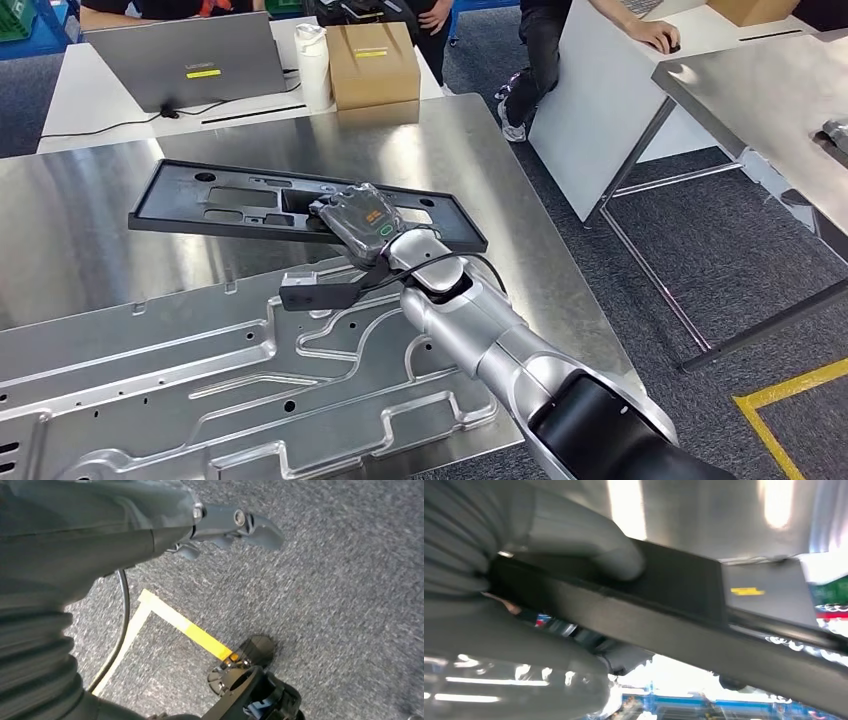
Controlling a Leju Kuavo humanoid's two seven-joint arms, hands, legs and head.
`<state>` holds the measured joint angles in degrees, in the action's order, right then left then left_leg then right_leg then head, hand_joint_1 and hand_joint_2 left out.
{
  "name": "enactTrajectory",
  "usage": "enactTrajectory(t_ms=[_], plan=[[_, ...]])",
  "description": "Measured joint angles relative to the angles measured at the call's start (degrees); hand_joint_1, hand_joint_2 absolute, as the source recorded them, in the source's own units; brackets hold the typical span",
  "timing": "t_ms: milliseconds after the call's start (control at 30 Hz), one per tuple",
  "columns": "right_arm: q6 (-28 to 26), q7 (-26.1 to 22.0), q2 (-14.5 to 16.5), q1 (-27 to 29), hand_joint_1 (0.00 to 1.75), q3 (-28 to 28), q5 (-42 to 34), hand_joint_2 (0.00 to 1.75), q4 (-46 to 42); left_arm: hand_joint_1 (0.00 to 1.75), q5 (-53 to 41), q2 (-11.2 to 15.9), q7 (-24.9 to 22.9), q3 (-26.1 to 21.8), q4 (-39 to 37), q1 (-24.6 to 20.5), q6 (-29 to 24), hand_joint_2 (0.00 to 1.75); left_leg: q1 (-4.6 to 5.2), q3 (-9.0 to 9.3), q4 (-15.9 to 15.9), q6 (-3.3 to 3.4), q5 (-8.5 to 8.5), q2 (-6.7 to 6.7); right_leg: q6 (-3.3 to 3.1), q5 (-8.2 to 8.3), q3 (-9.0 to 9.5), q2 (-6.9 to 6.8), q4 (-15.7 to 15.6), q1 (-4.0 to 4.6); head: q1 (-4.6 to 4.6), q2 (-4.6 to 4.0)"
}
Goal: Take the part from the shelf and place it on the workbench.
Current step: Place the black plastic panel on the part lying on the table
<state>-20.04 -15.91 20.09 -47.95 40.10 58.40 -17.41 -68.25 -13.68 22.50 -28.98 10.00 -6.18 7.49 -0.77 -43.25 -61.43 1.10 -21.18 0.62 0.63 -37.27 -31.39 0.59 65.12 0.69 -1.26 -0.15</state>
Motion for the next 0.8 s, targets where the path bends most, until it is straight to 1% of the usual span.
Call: enactTrajectory(t_ms=[33,67,100,133,167,200,233,267,300,367,433,533,600,800], plan=[[0.0,0.0,0.0,-0.1,1.75,0.0,0.0,1.75,0.0,0.0,0.0,0.0,0.0,0.0,0.0,0.0,0.0,1.75,-0.04,0.0,0.0,0.13,-0.14,0.17,0.12,-1.46,-2.68,0.0,4.1,-0.13,-0.17,0.0],[0.0,0.0,0.0,0.0,1.75,0.0,0.0,1.75,0.0,0.0,0.0,0.0,0.0,0.1,0.0,0.1,0.0,1.75,-0.08,0.0,0.0,0.19,-0.24,0.36,0.22,-2.4,-5.31,0.0,7.7,-0.24,-0.37,0.0],[0.0,0.0,-0.1,0.1,1.75,0.0,0.0,1.75,0.0,0.0,0.0,0.0,0.0,0.1,0.0,0.1,0.0,1.75,-0.1,0.02,0.0,0.2,-0.32,0.52,0.26,-2.31,-7.26,0.0,9.7,-0.32,-0.55,0.0],[0.0,0.1,-0.1,0.3,1.75,0.1,0.0,1.75,0.0,0.0,0.0,0.0,0.0,0.1,0.0,0.1,0.0,1.75,-0.11,0.05,0.0,0.17,-0.36,0.66,0.24,-1.05,-8.13,-0.01,9.5,-0.35,-0.73,0.0],[0.0,0.1,-0.1,0.3,1.75,0.1,0.0,1.75,0.0,0.0,0.1,0.0,-0.1,0.1,0.0,0.1,0.0,1.75,-0.11,0.08,0.0,0.14,-0.37,0.75,0.12,1.14,-7.78,-0.01,7.1,-0.33,-0.9,0.0],[0.0,0.1,-0.1,0.2,1.75,0.1,0.0,1.75,0.0,0.0,0.1,0.0,-0.2,0.1,0.0,0.1,0.0,1.75,-0.1,0.13,0.0,0.07,-0.34,0.8,-0.15,3.64,-6.49,-0.08,3.1,-0.22,-1.04,0.0],[-0.1,0.1,-0.1,0.0,1.75,0.1,-0.1,1.75,0.0,0.0,0.2,0.0,-0.3,0.1,0.0,0.0,0.1,1.75,-0.05,0.16,-0.1,-0.09,-0.31,0.85,-0.4,5.64,-5.17,-0.15,-0.5,-0.05,-1.12,0.0],[-0.1,0.1,0.0,-0.1,1.75,0.1,-0.1,1.75,0.0,0.0,0.2,0.0,-0.3,0.1,0.0,0.0,0.1,1.75,-0.03,0.2,-0.1,-0.33,-0.25,0.89,-0.61,7.02,-4.11,-0.21,-3.3,0.1,-1.14,0.0],[-0.1,0.1,0.0,-0.3,1.75,0.2,-0.1,1.75,0.0,0.0,0.2,0.0,-0.3,0.1,0.0,-0.1,0.1,1.75,-0.02,0.22,-0.1,-0.6,-0.26,0.92,-0.67,7.71,-3.54,-0.24,-4.8,0.23,-1.09,0.0],[-0.2,0.2,0.0,-0.4,1.75,0.2,-0.2,1.75,-0.1,0.0,0.3,0.0,-0.3,0.2,0.1,-0.2,0.0,1.75,-0.03,0.38,0.0,-0.98,-0.35,0.94,-0.31,8.12,-3.46,-0.11,-5.2,0.33,-0.88,0.0],[-0.2,0.3,0.0,-0.4,1.75,0.2,-0.2,1.75,-0.1,0.0,0.3,0.0,-0.3,0.3,0.1,-0.3,0.0,1.75,-0.02,0.69,0.2,-1.2,-0.27,0.91,-0.11,8.29,-3.34,0.01,-5.2,0.38,-0.71,0.0],[-0.1,0.3,0.0,-0.6,1.75,0.2,-0.3,1.75,-0.1,0.0,0.4,0.0,-0.3,0.5,0.1,-0.4,-0.1,1.75,-0.02,1.01,0.6,-1.59,0.09,0.92,-0.3,8.36,-3.24,0.04,-5.2,0.39,-0.47,0.0],[-0.1,0.3,0.1,-0.7,1.75,0.2,-0.4,1.75,-0.1,0.0,0.4,0.0,-0.2,0.7,0.2,-0.4,-0.4,1.75,-0.02,1.05,0.7,-1.7,0.2,0.94,-0.39,8.38,-3.24,0.03,-5.2,0.39,-0.41,0.0],[0.4,-0.2,0.5,-0.7,1.75,0.8,-1.2,1.75,-1.0,0.0,0.2,0.0,1.1,1.3,0.2,-0.3,-1.0,1.75,-0.14,1.05,0.7,-1.72,0.22,1.02,-0.55,8.3,-3.24,-0.02,-5.2,0.33,-0.4,0.0]])
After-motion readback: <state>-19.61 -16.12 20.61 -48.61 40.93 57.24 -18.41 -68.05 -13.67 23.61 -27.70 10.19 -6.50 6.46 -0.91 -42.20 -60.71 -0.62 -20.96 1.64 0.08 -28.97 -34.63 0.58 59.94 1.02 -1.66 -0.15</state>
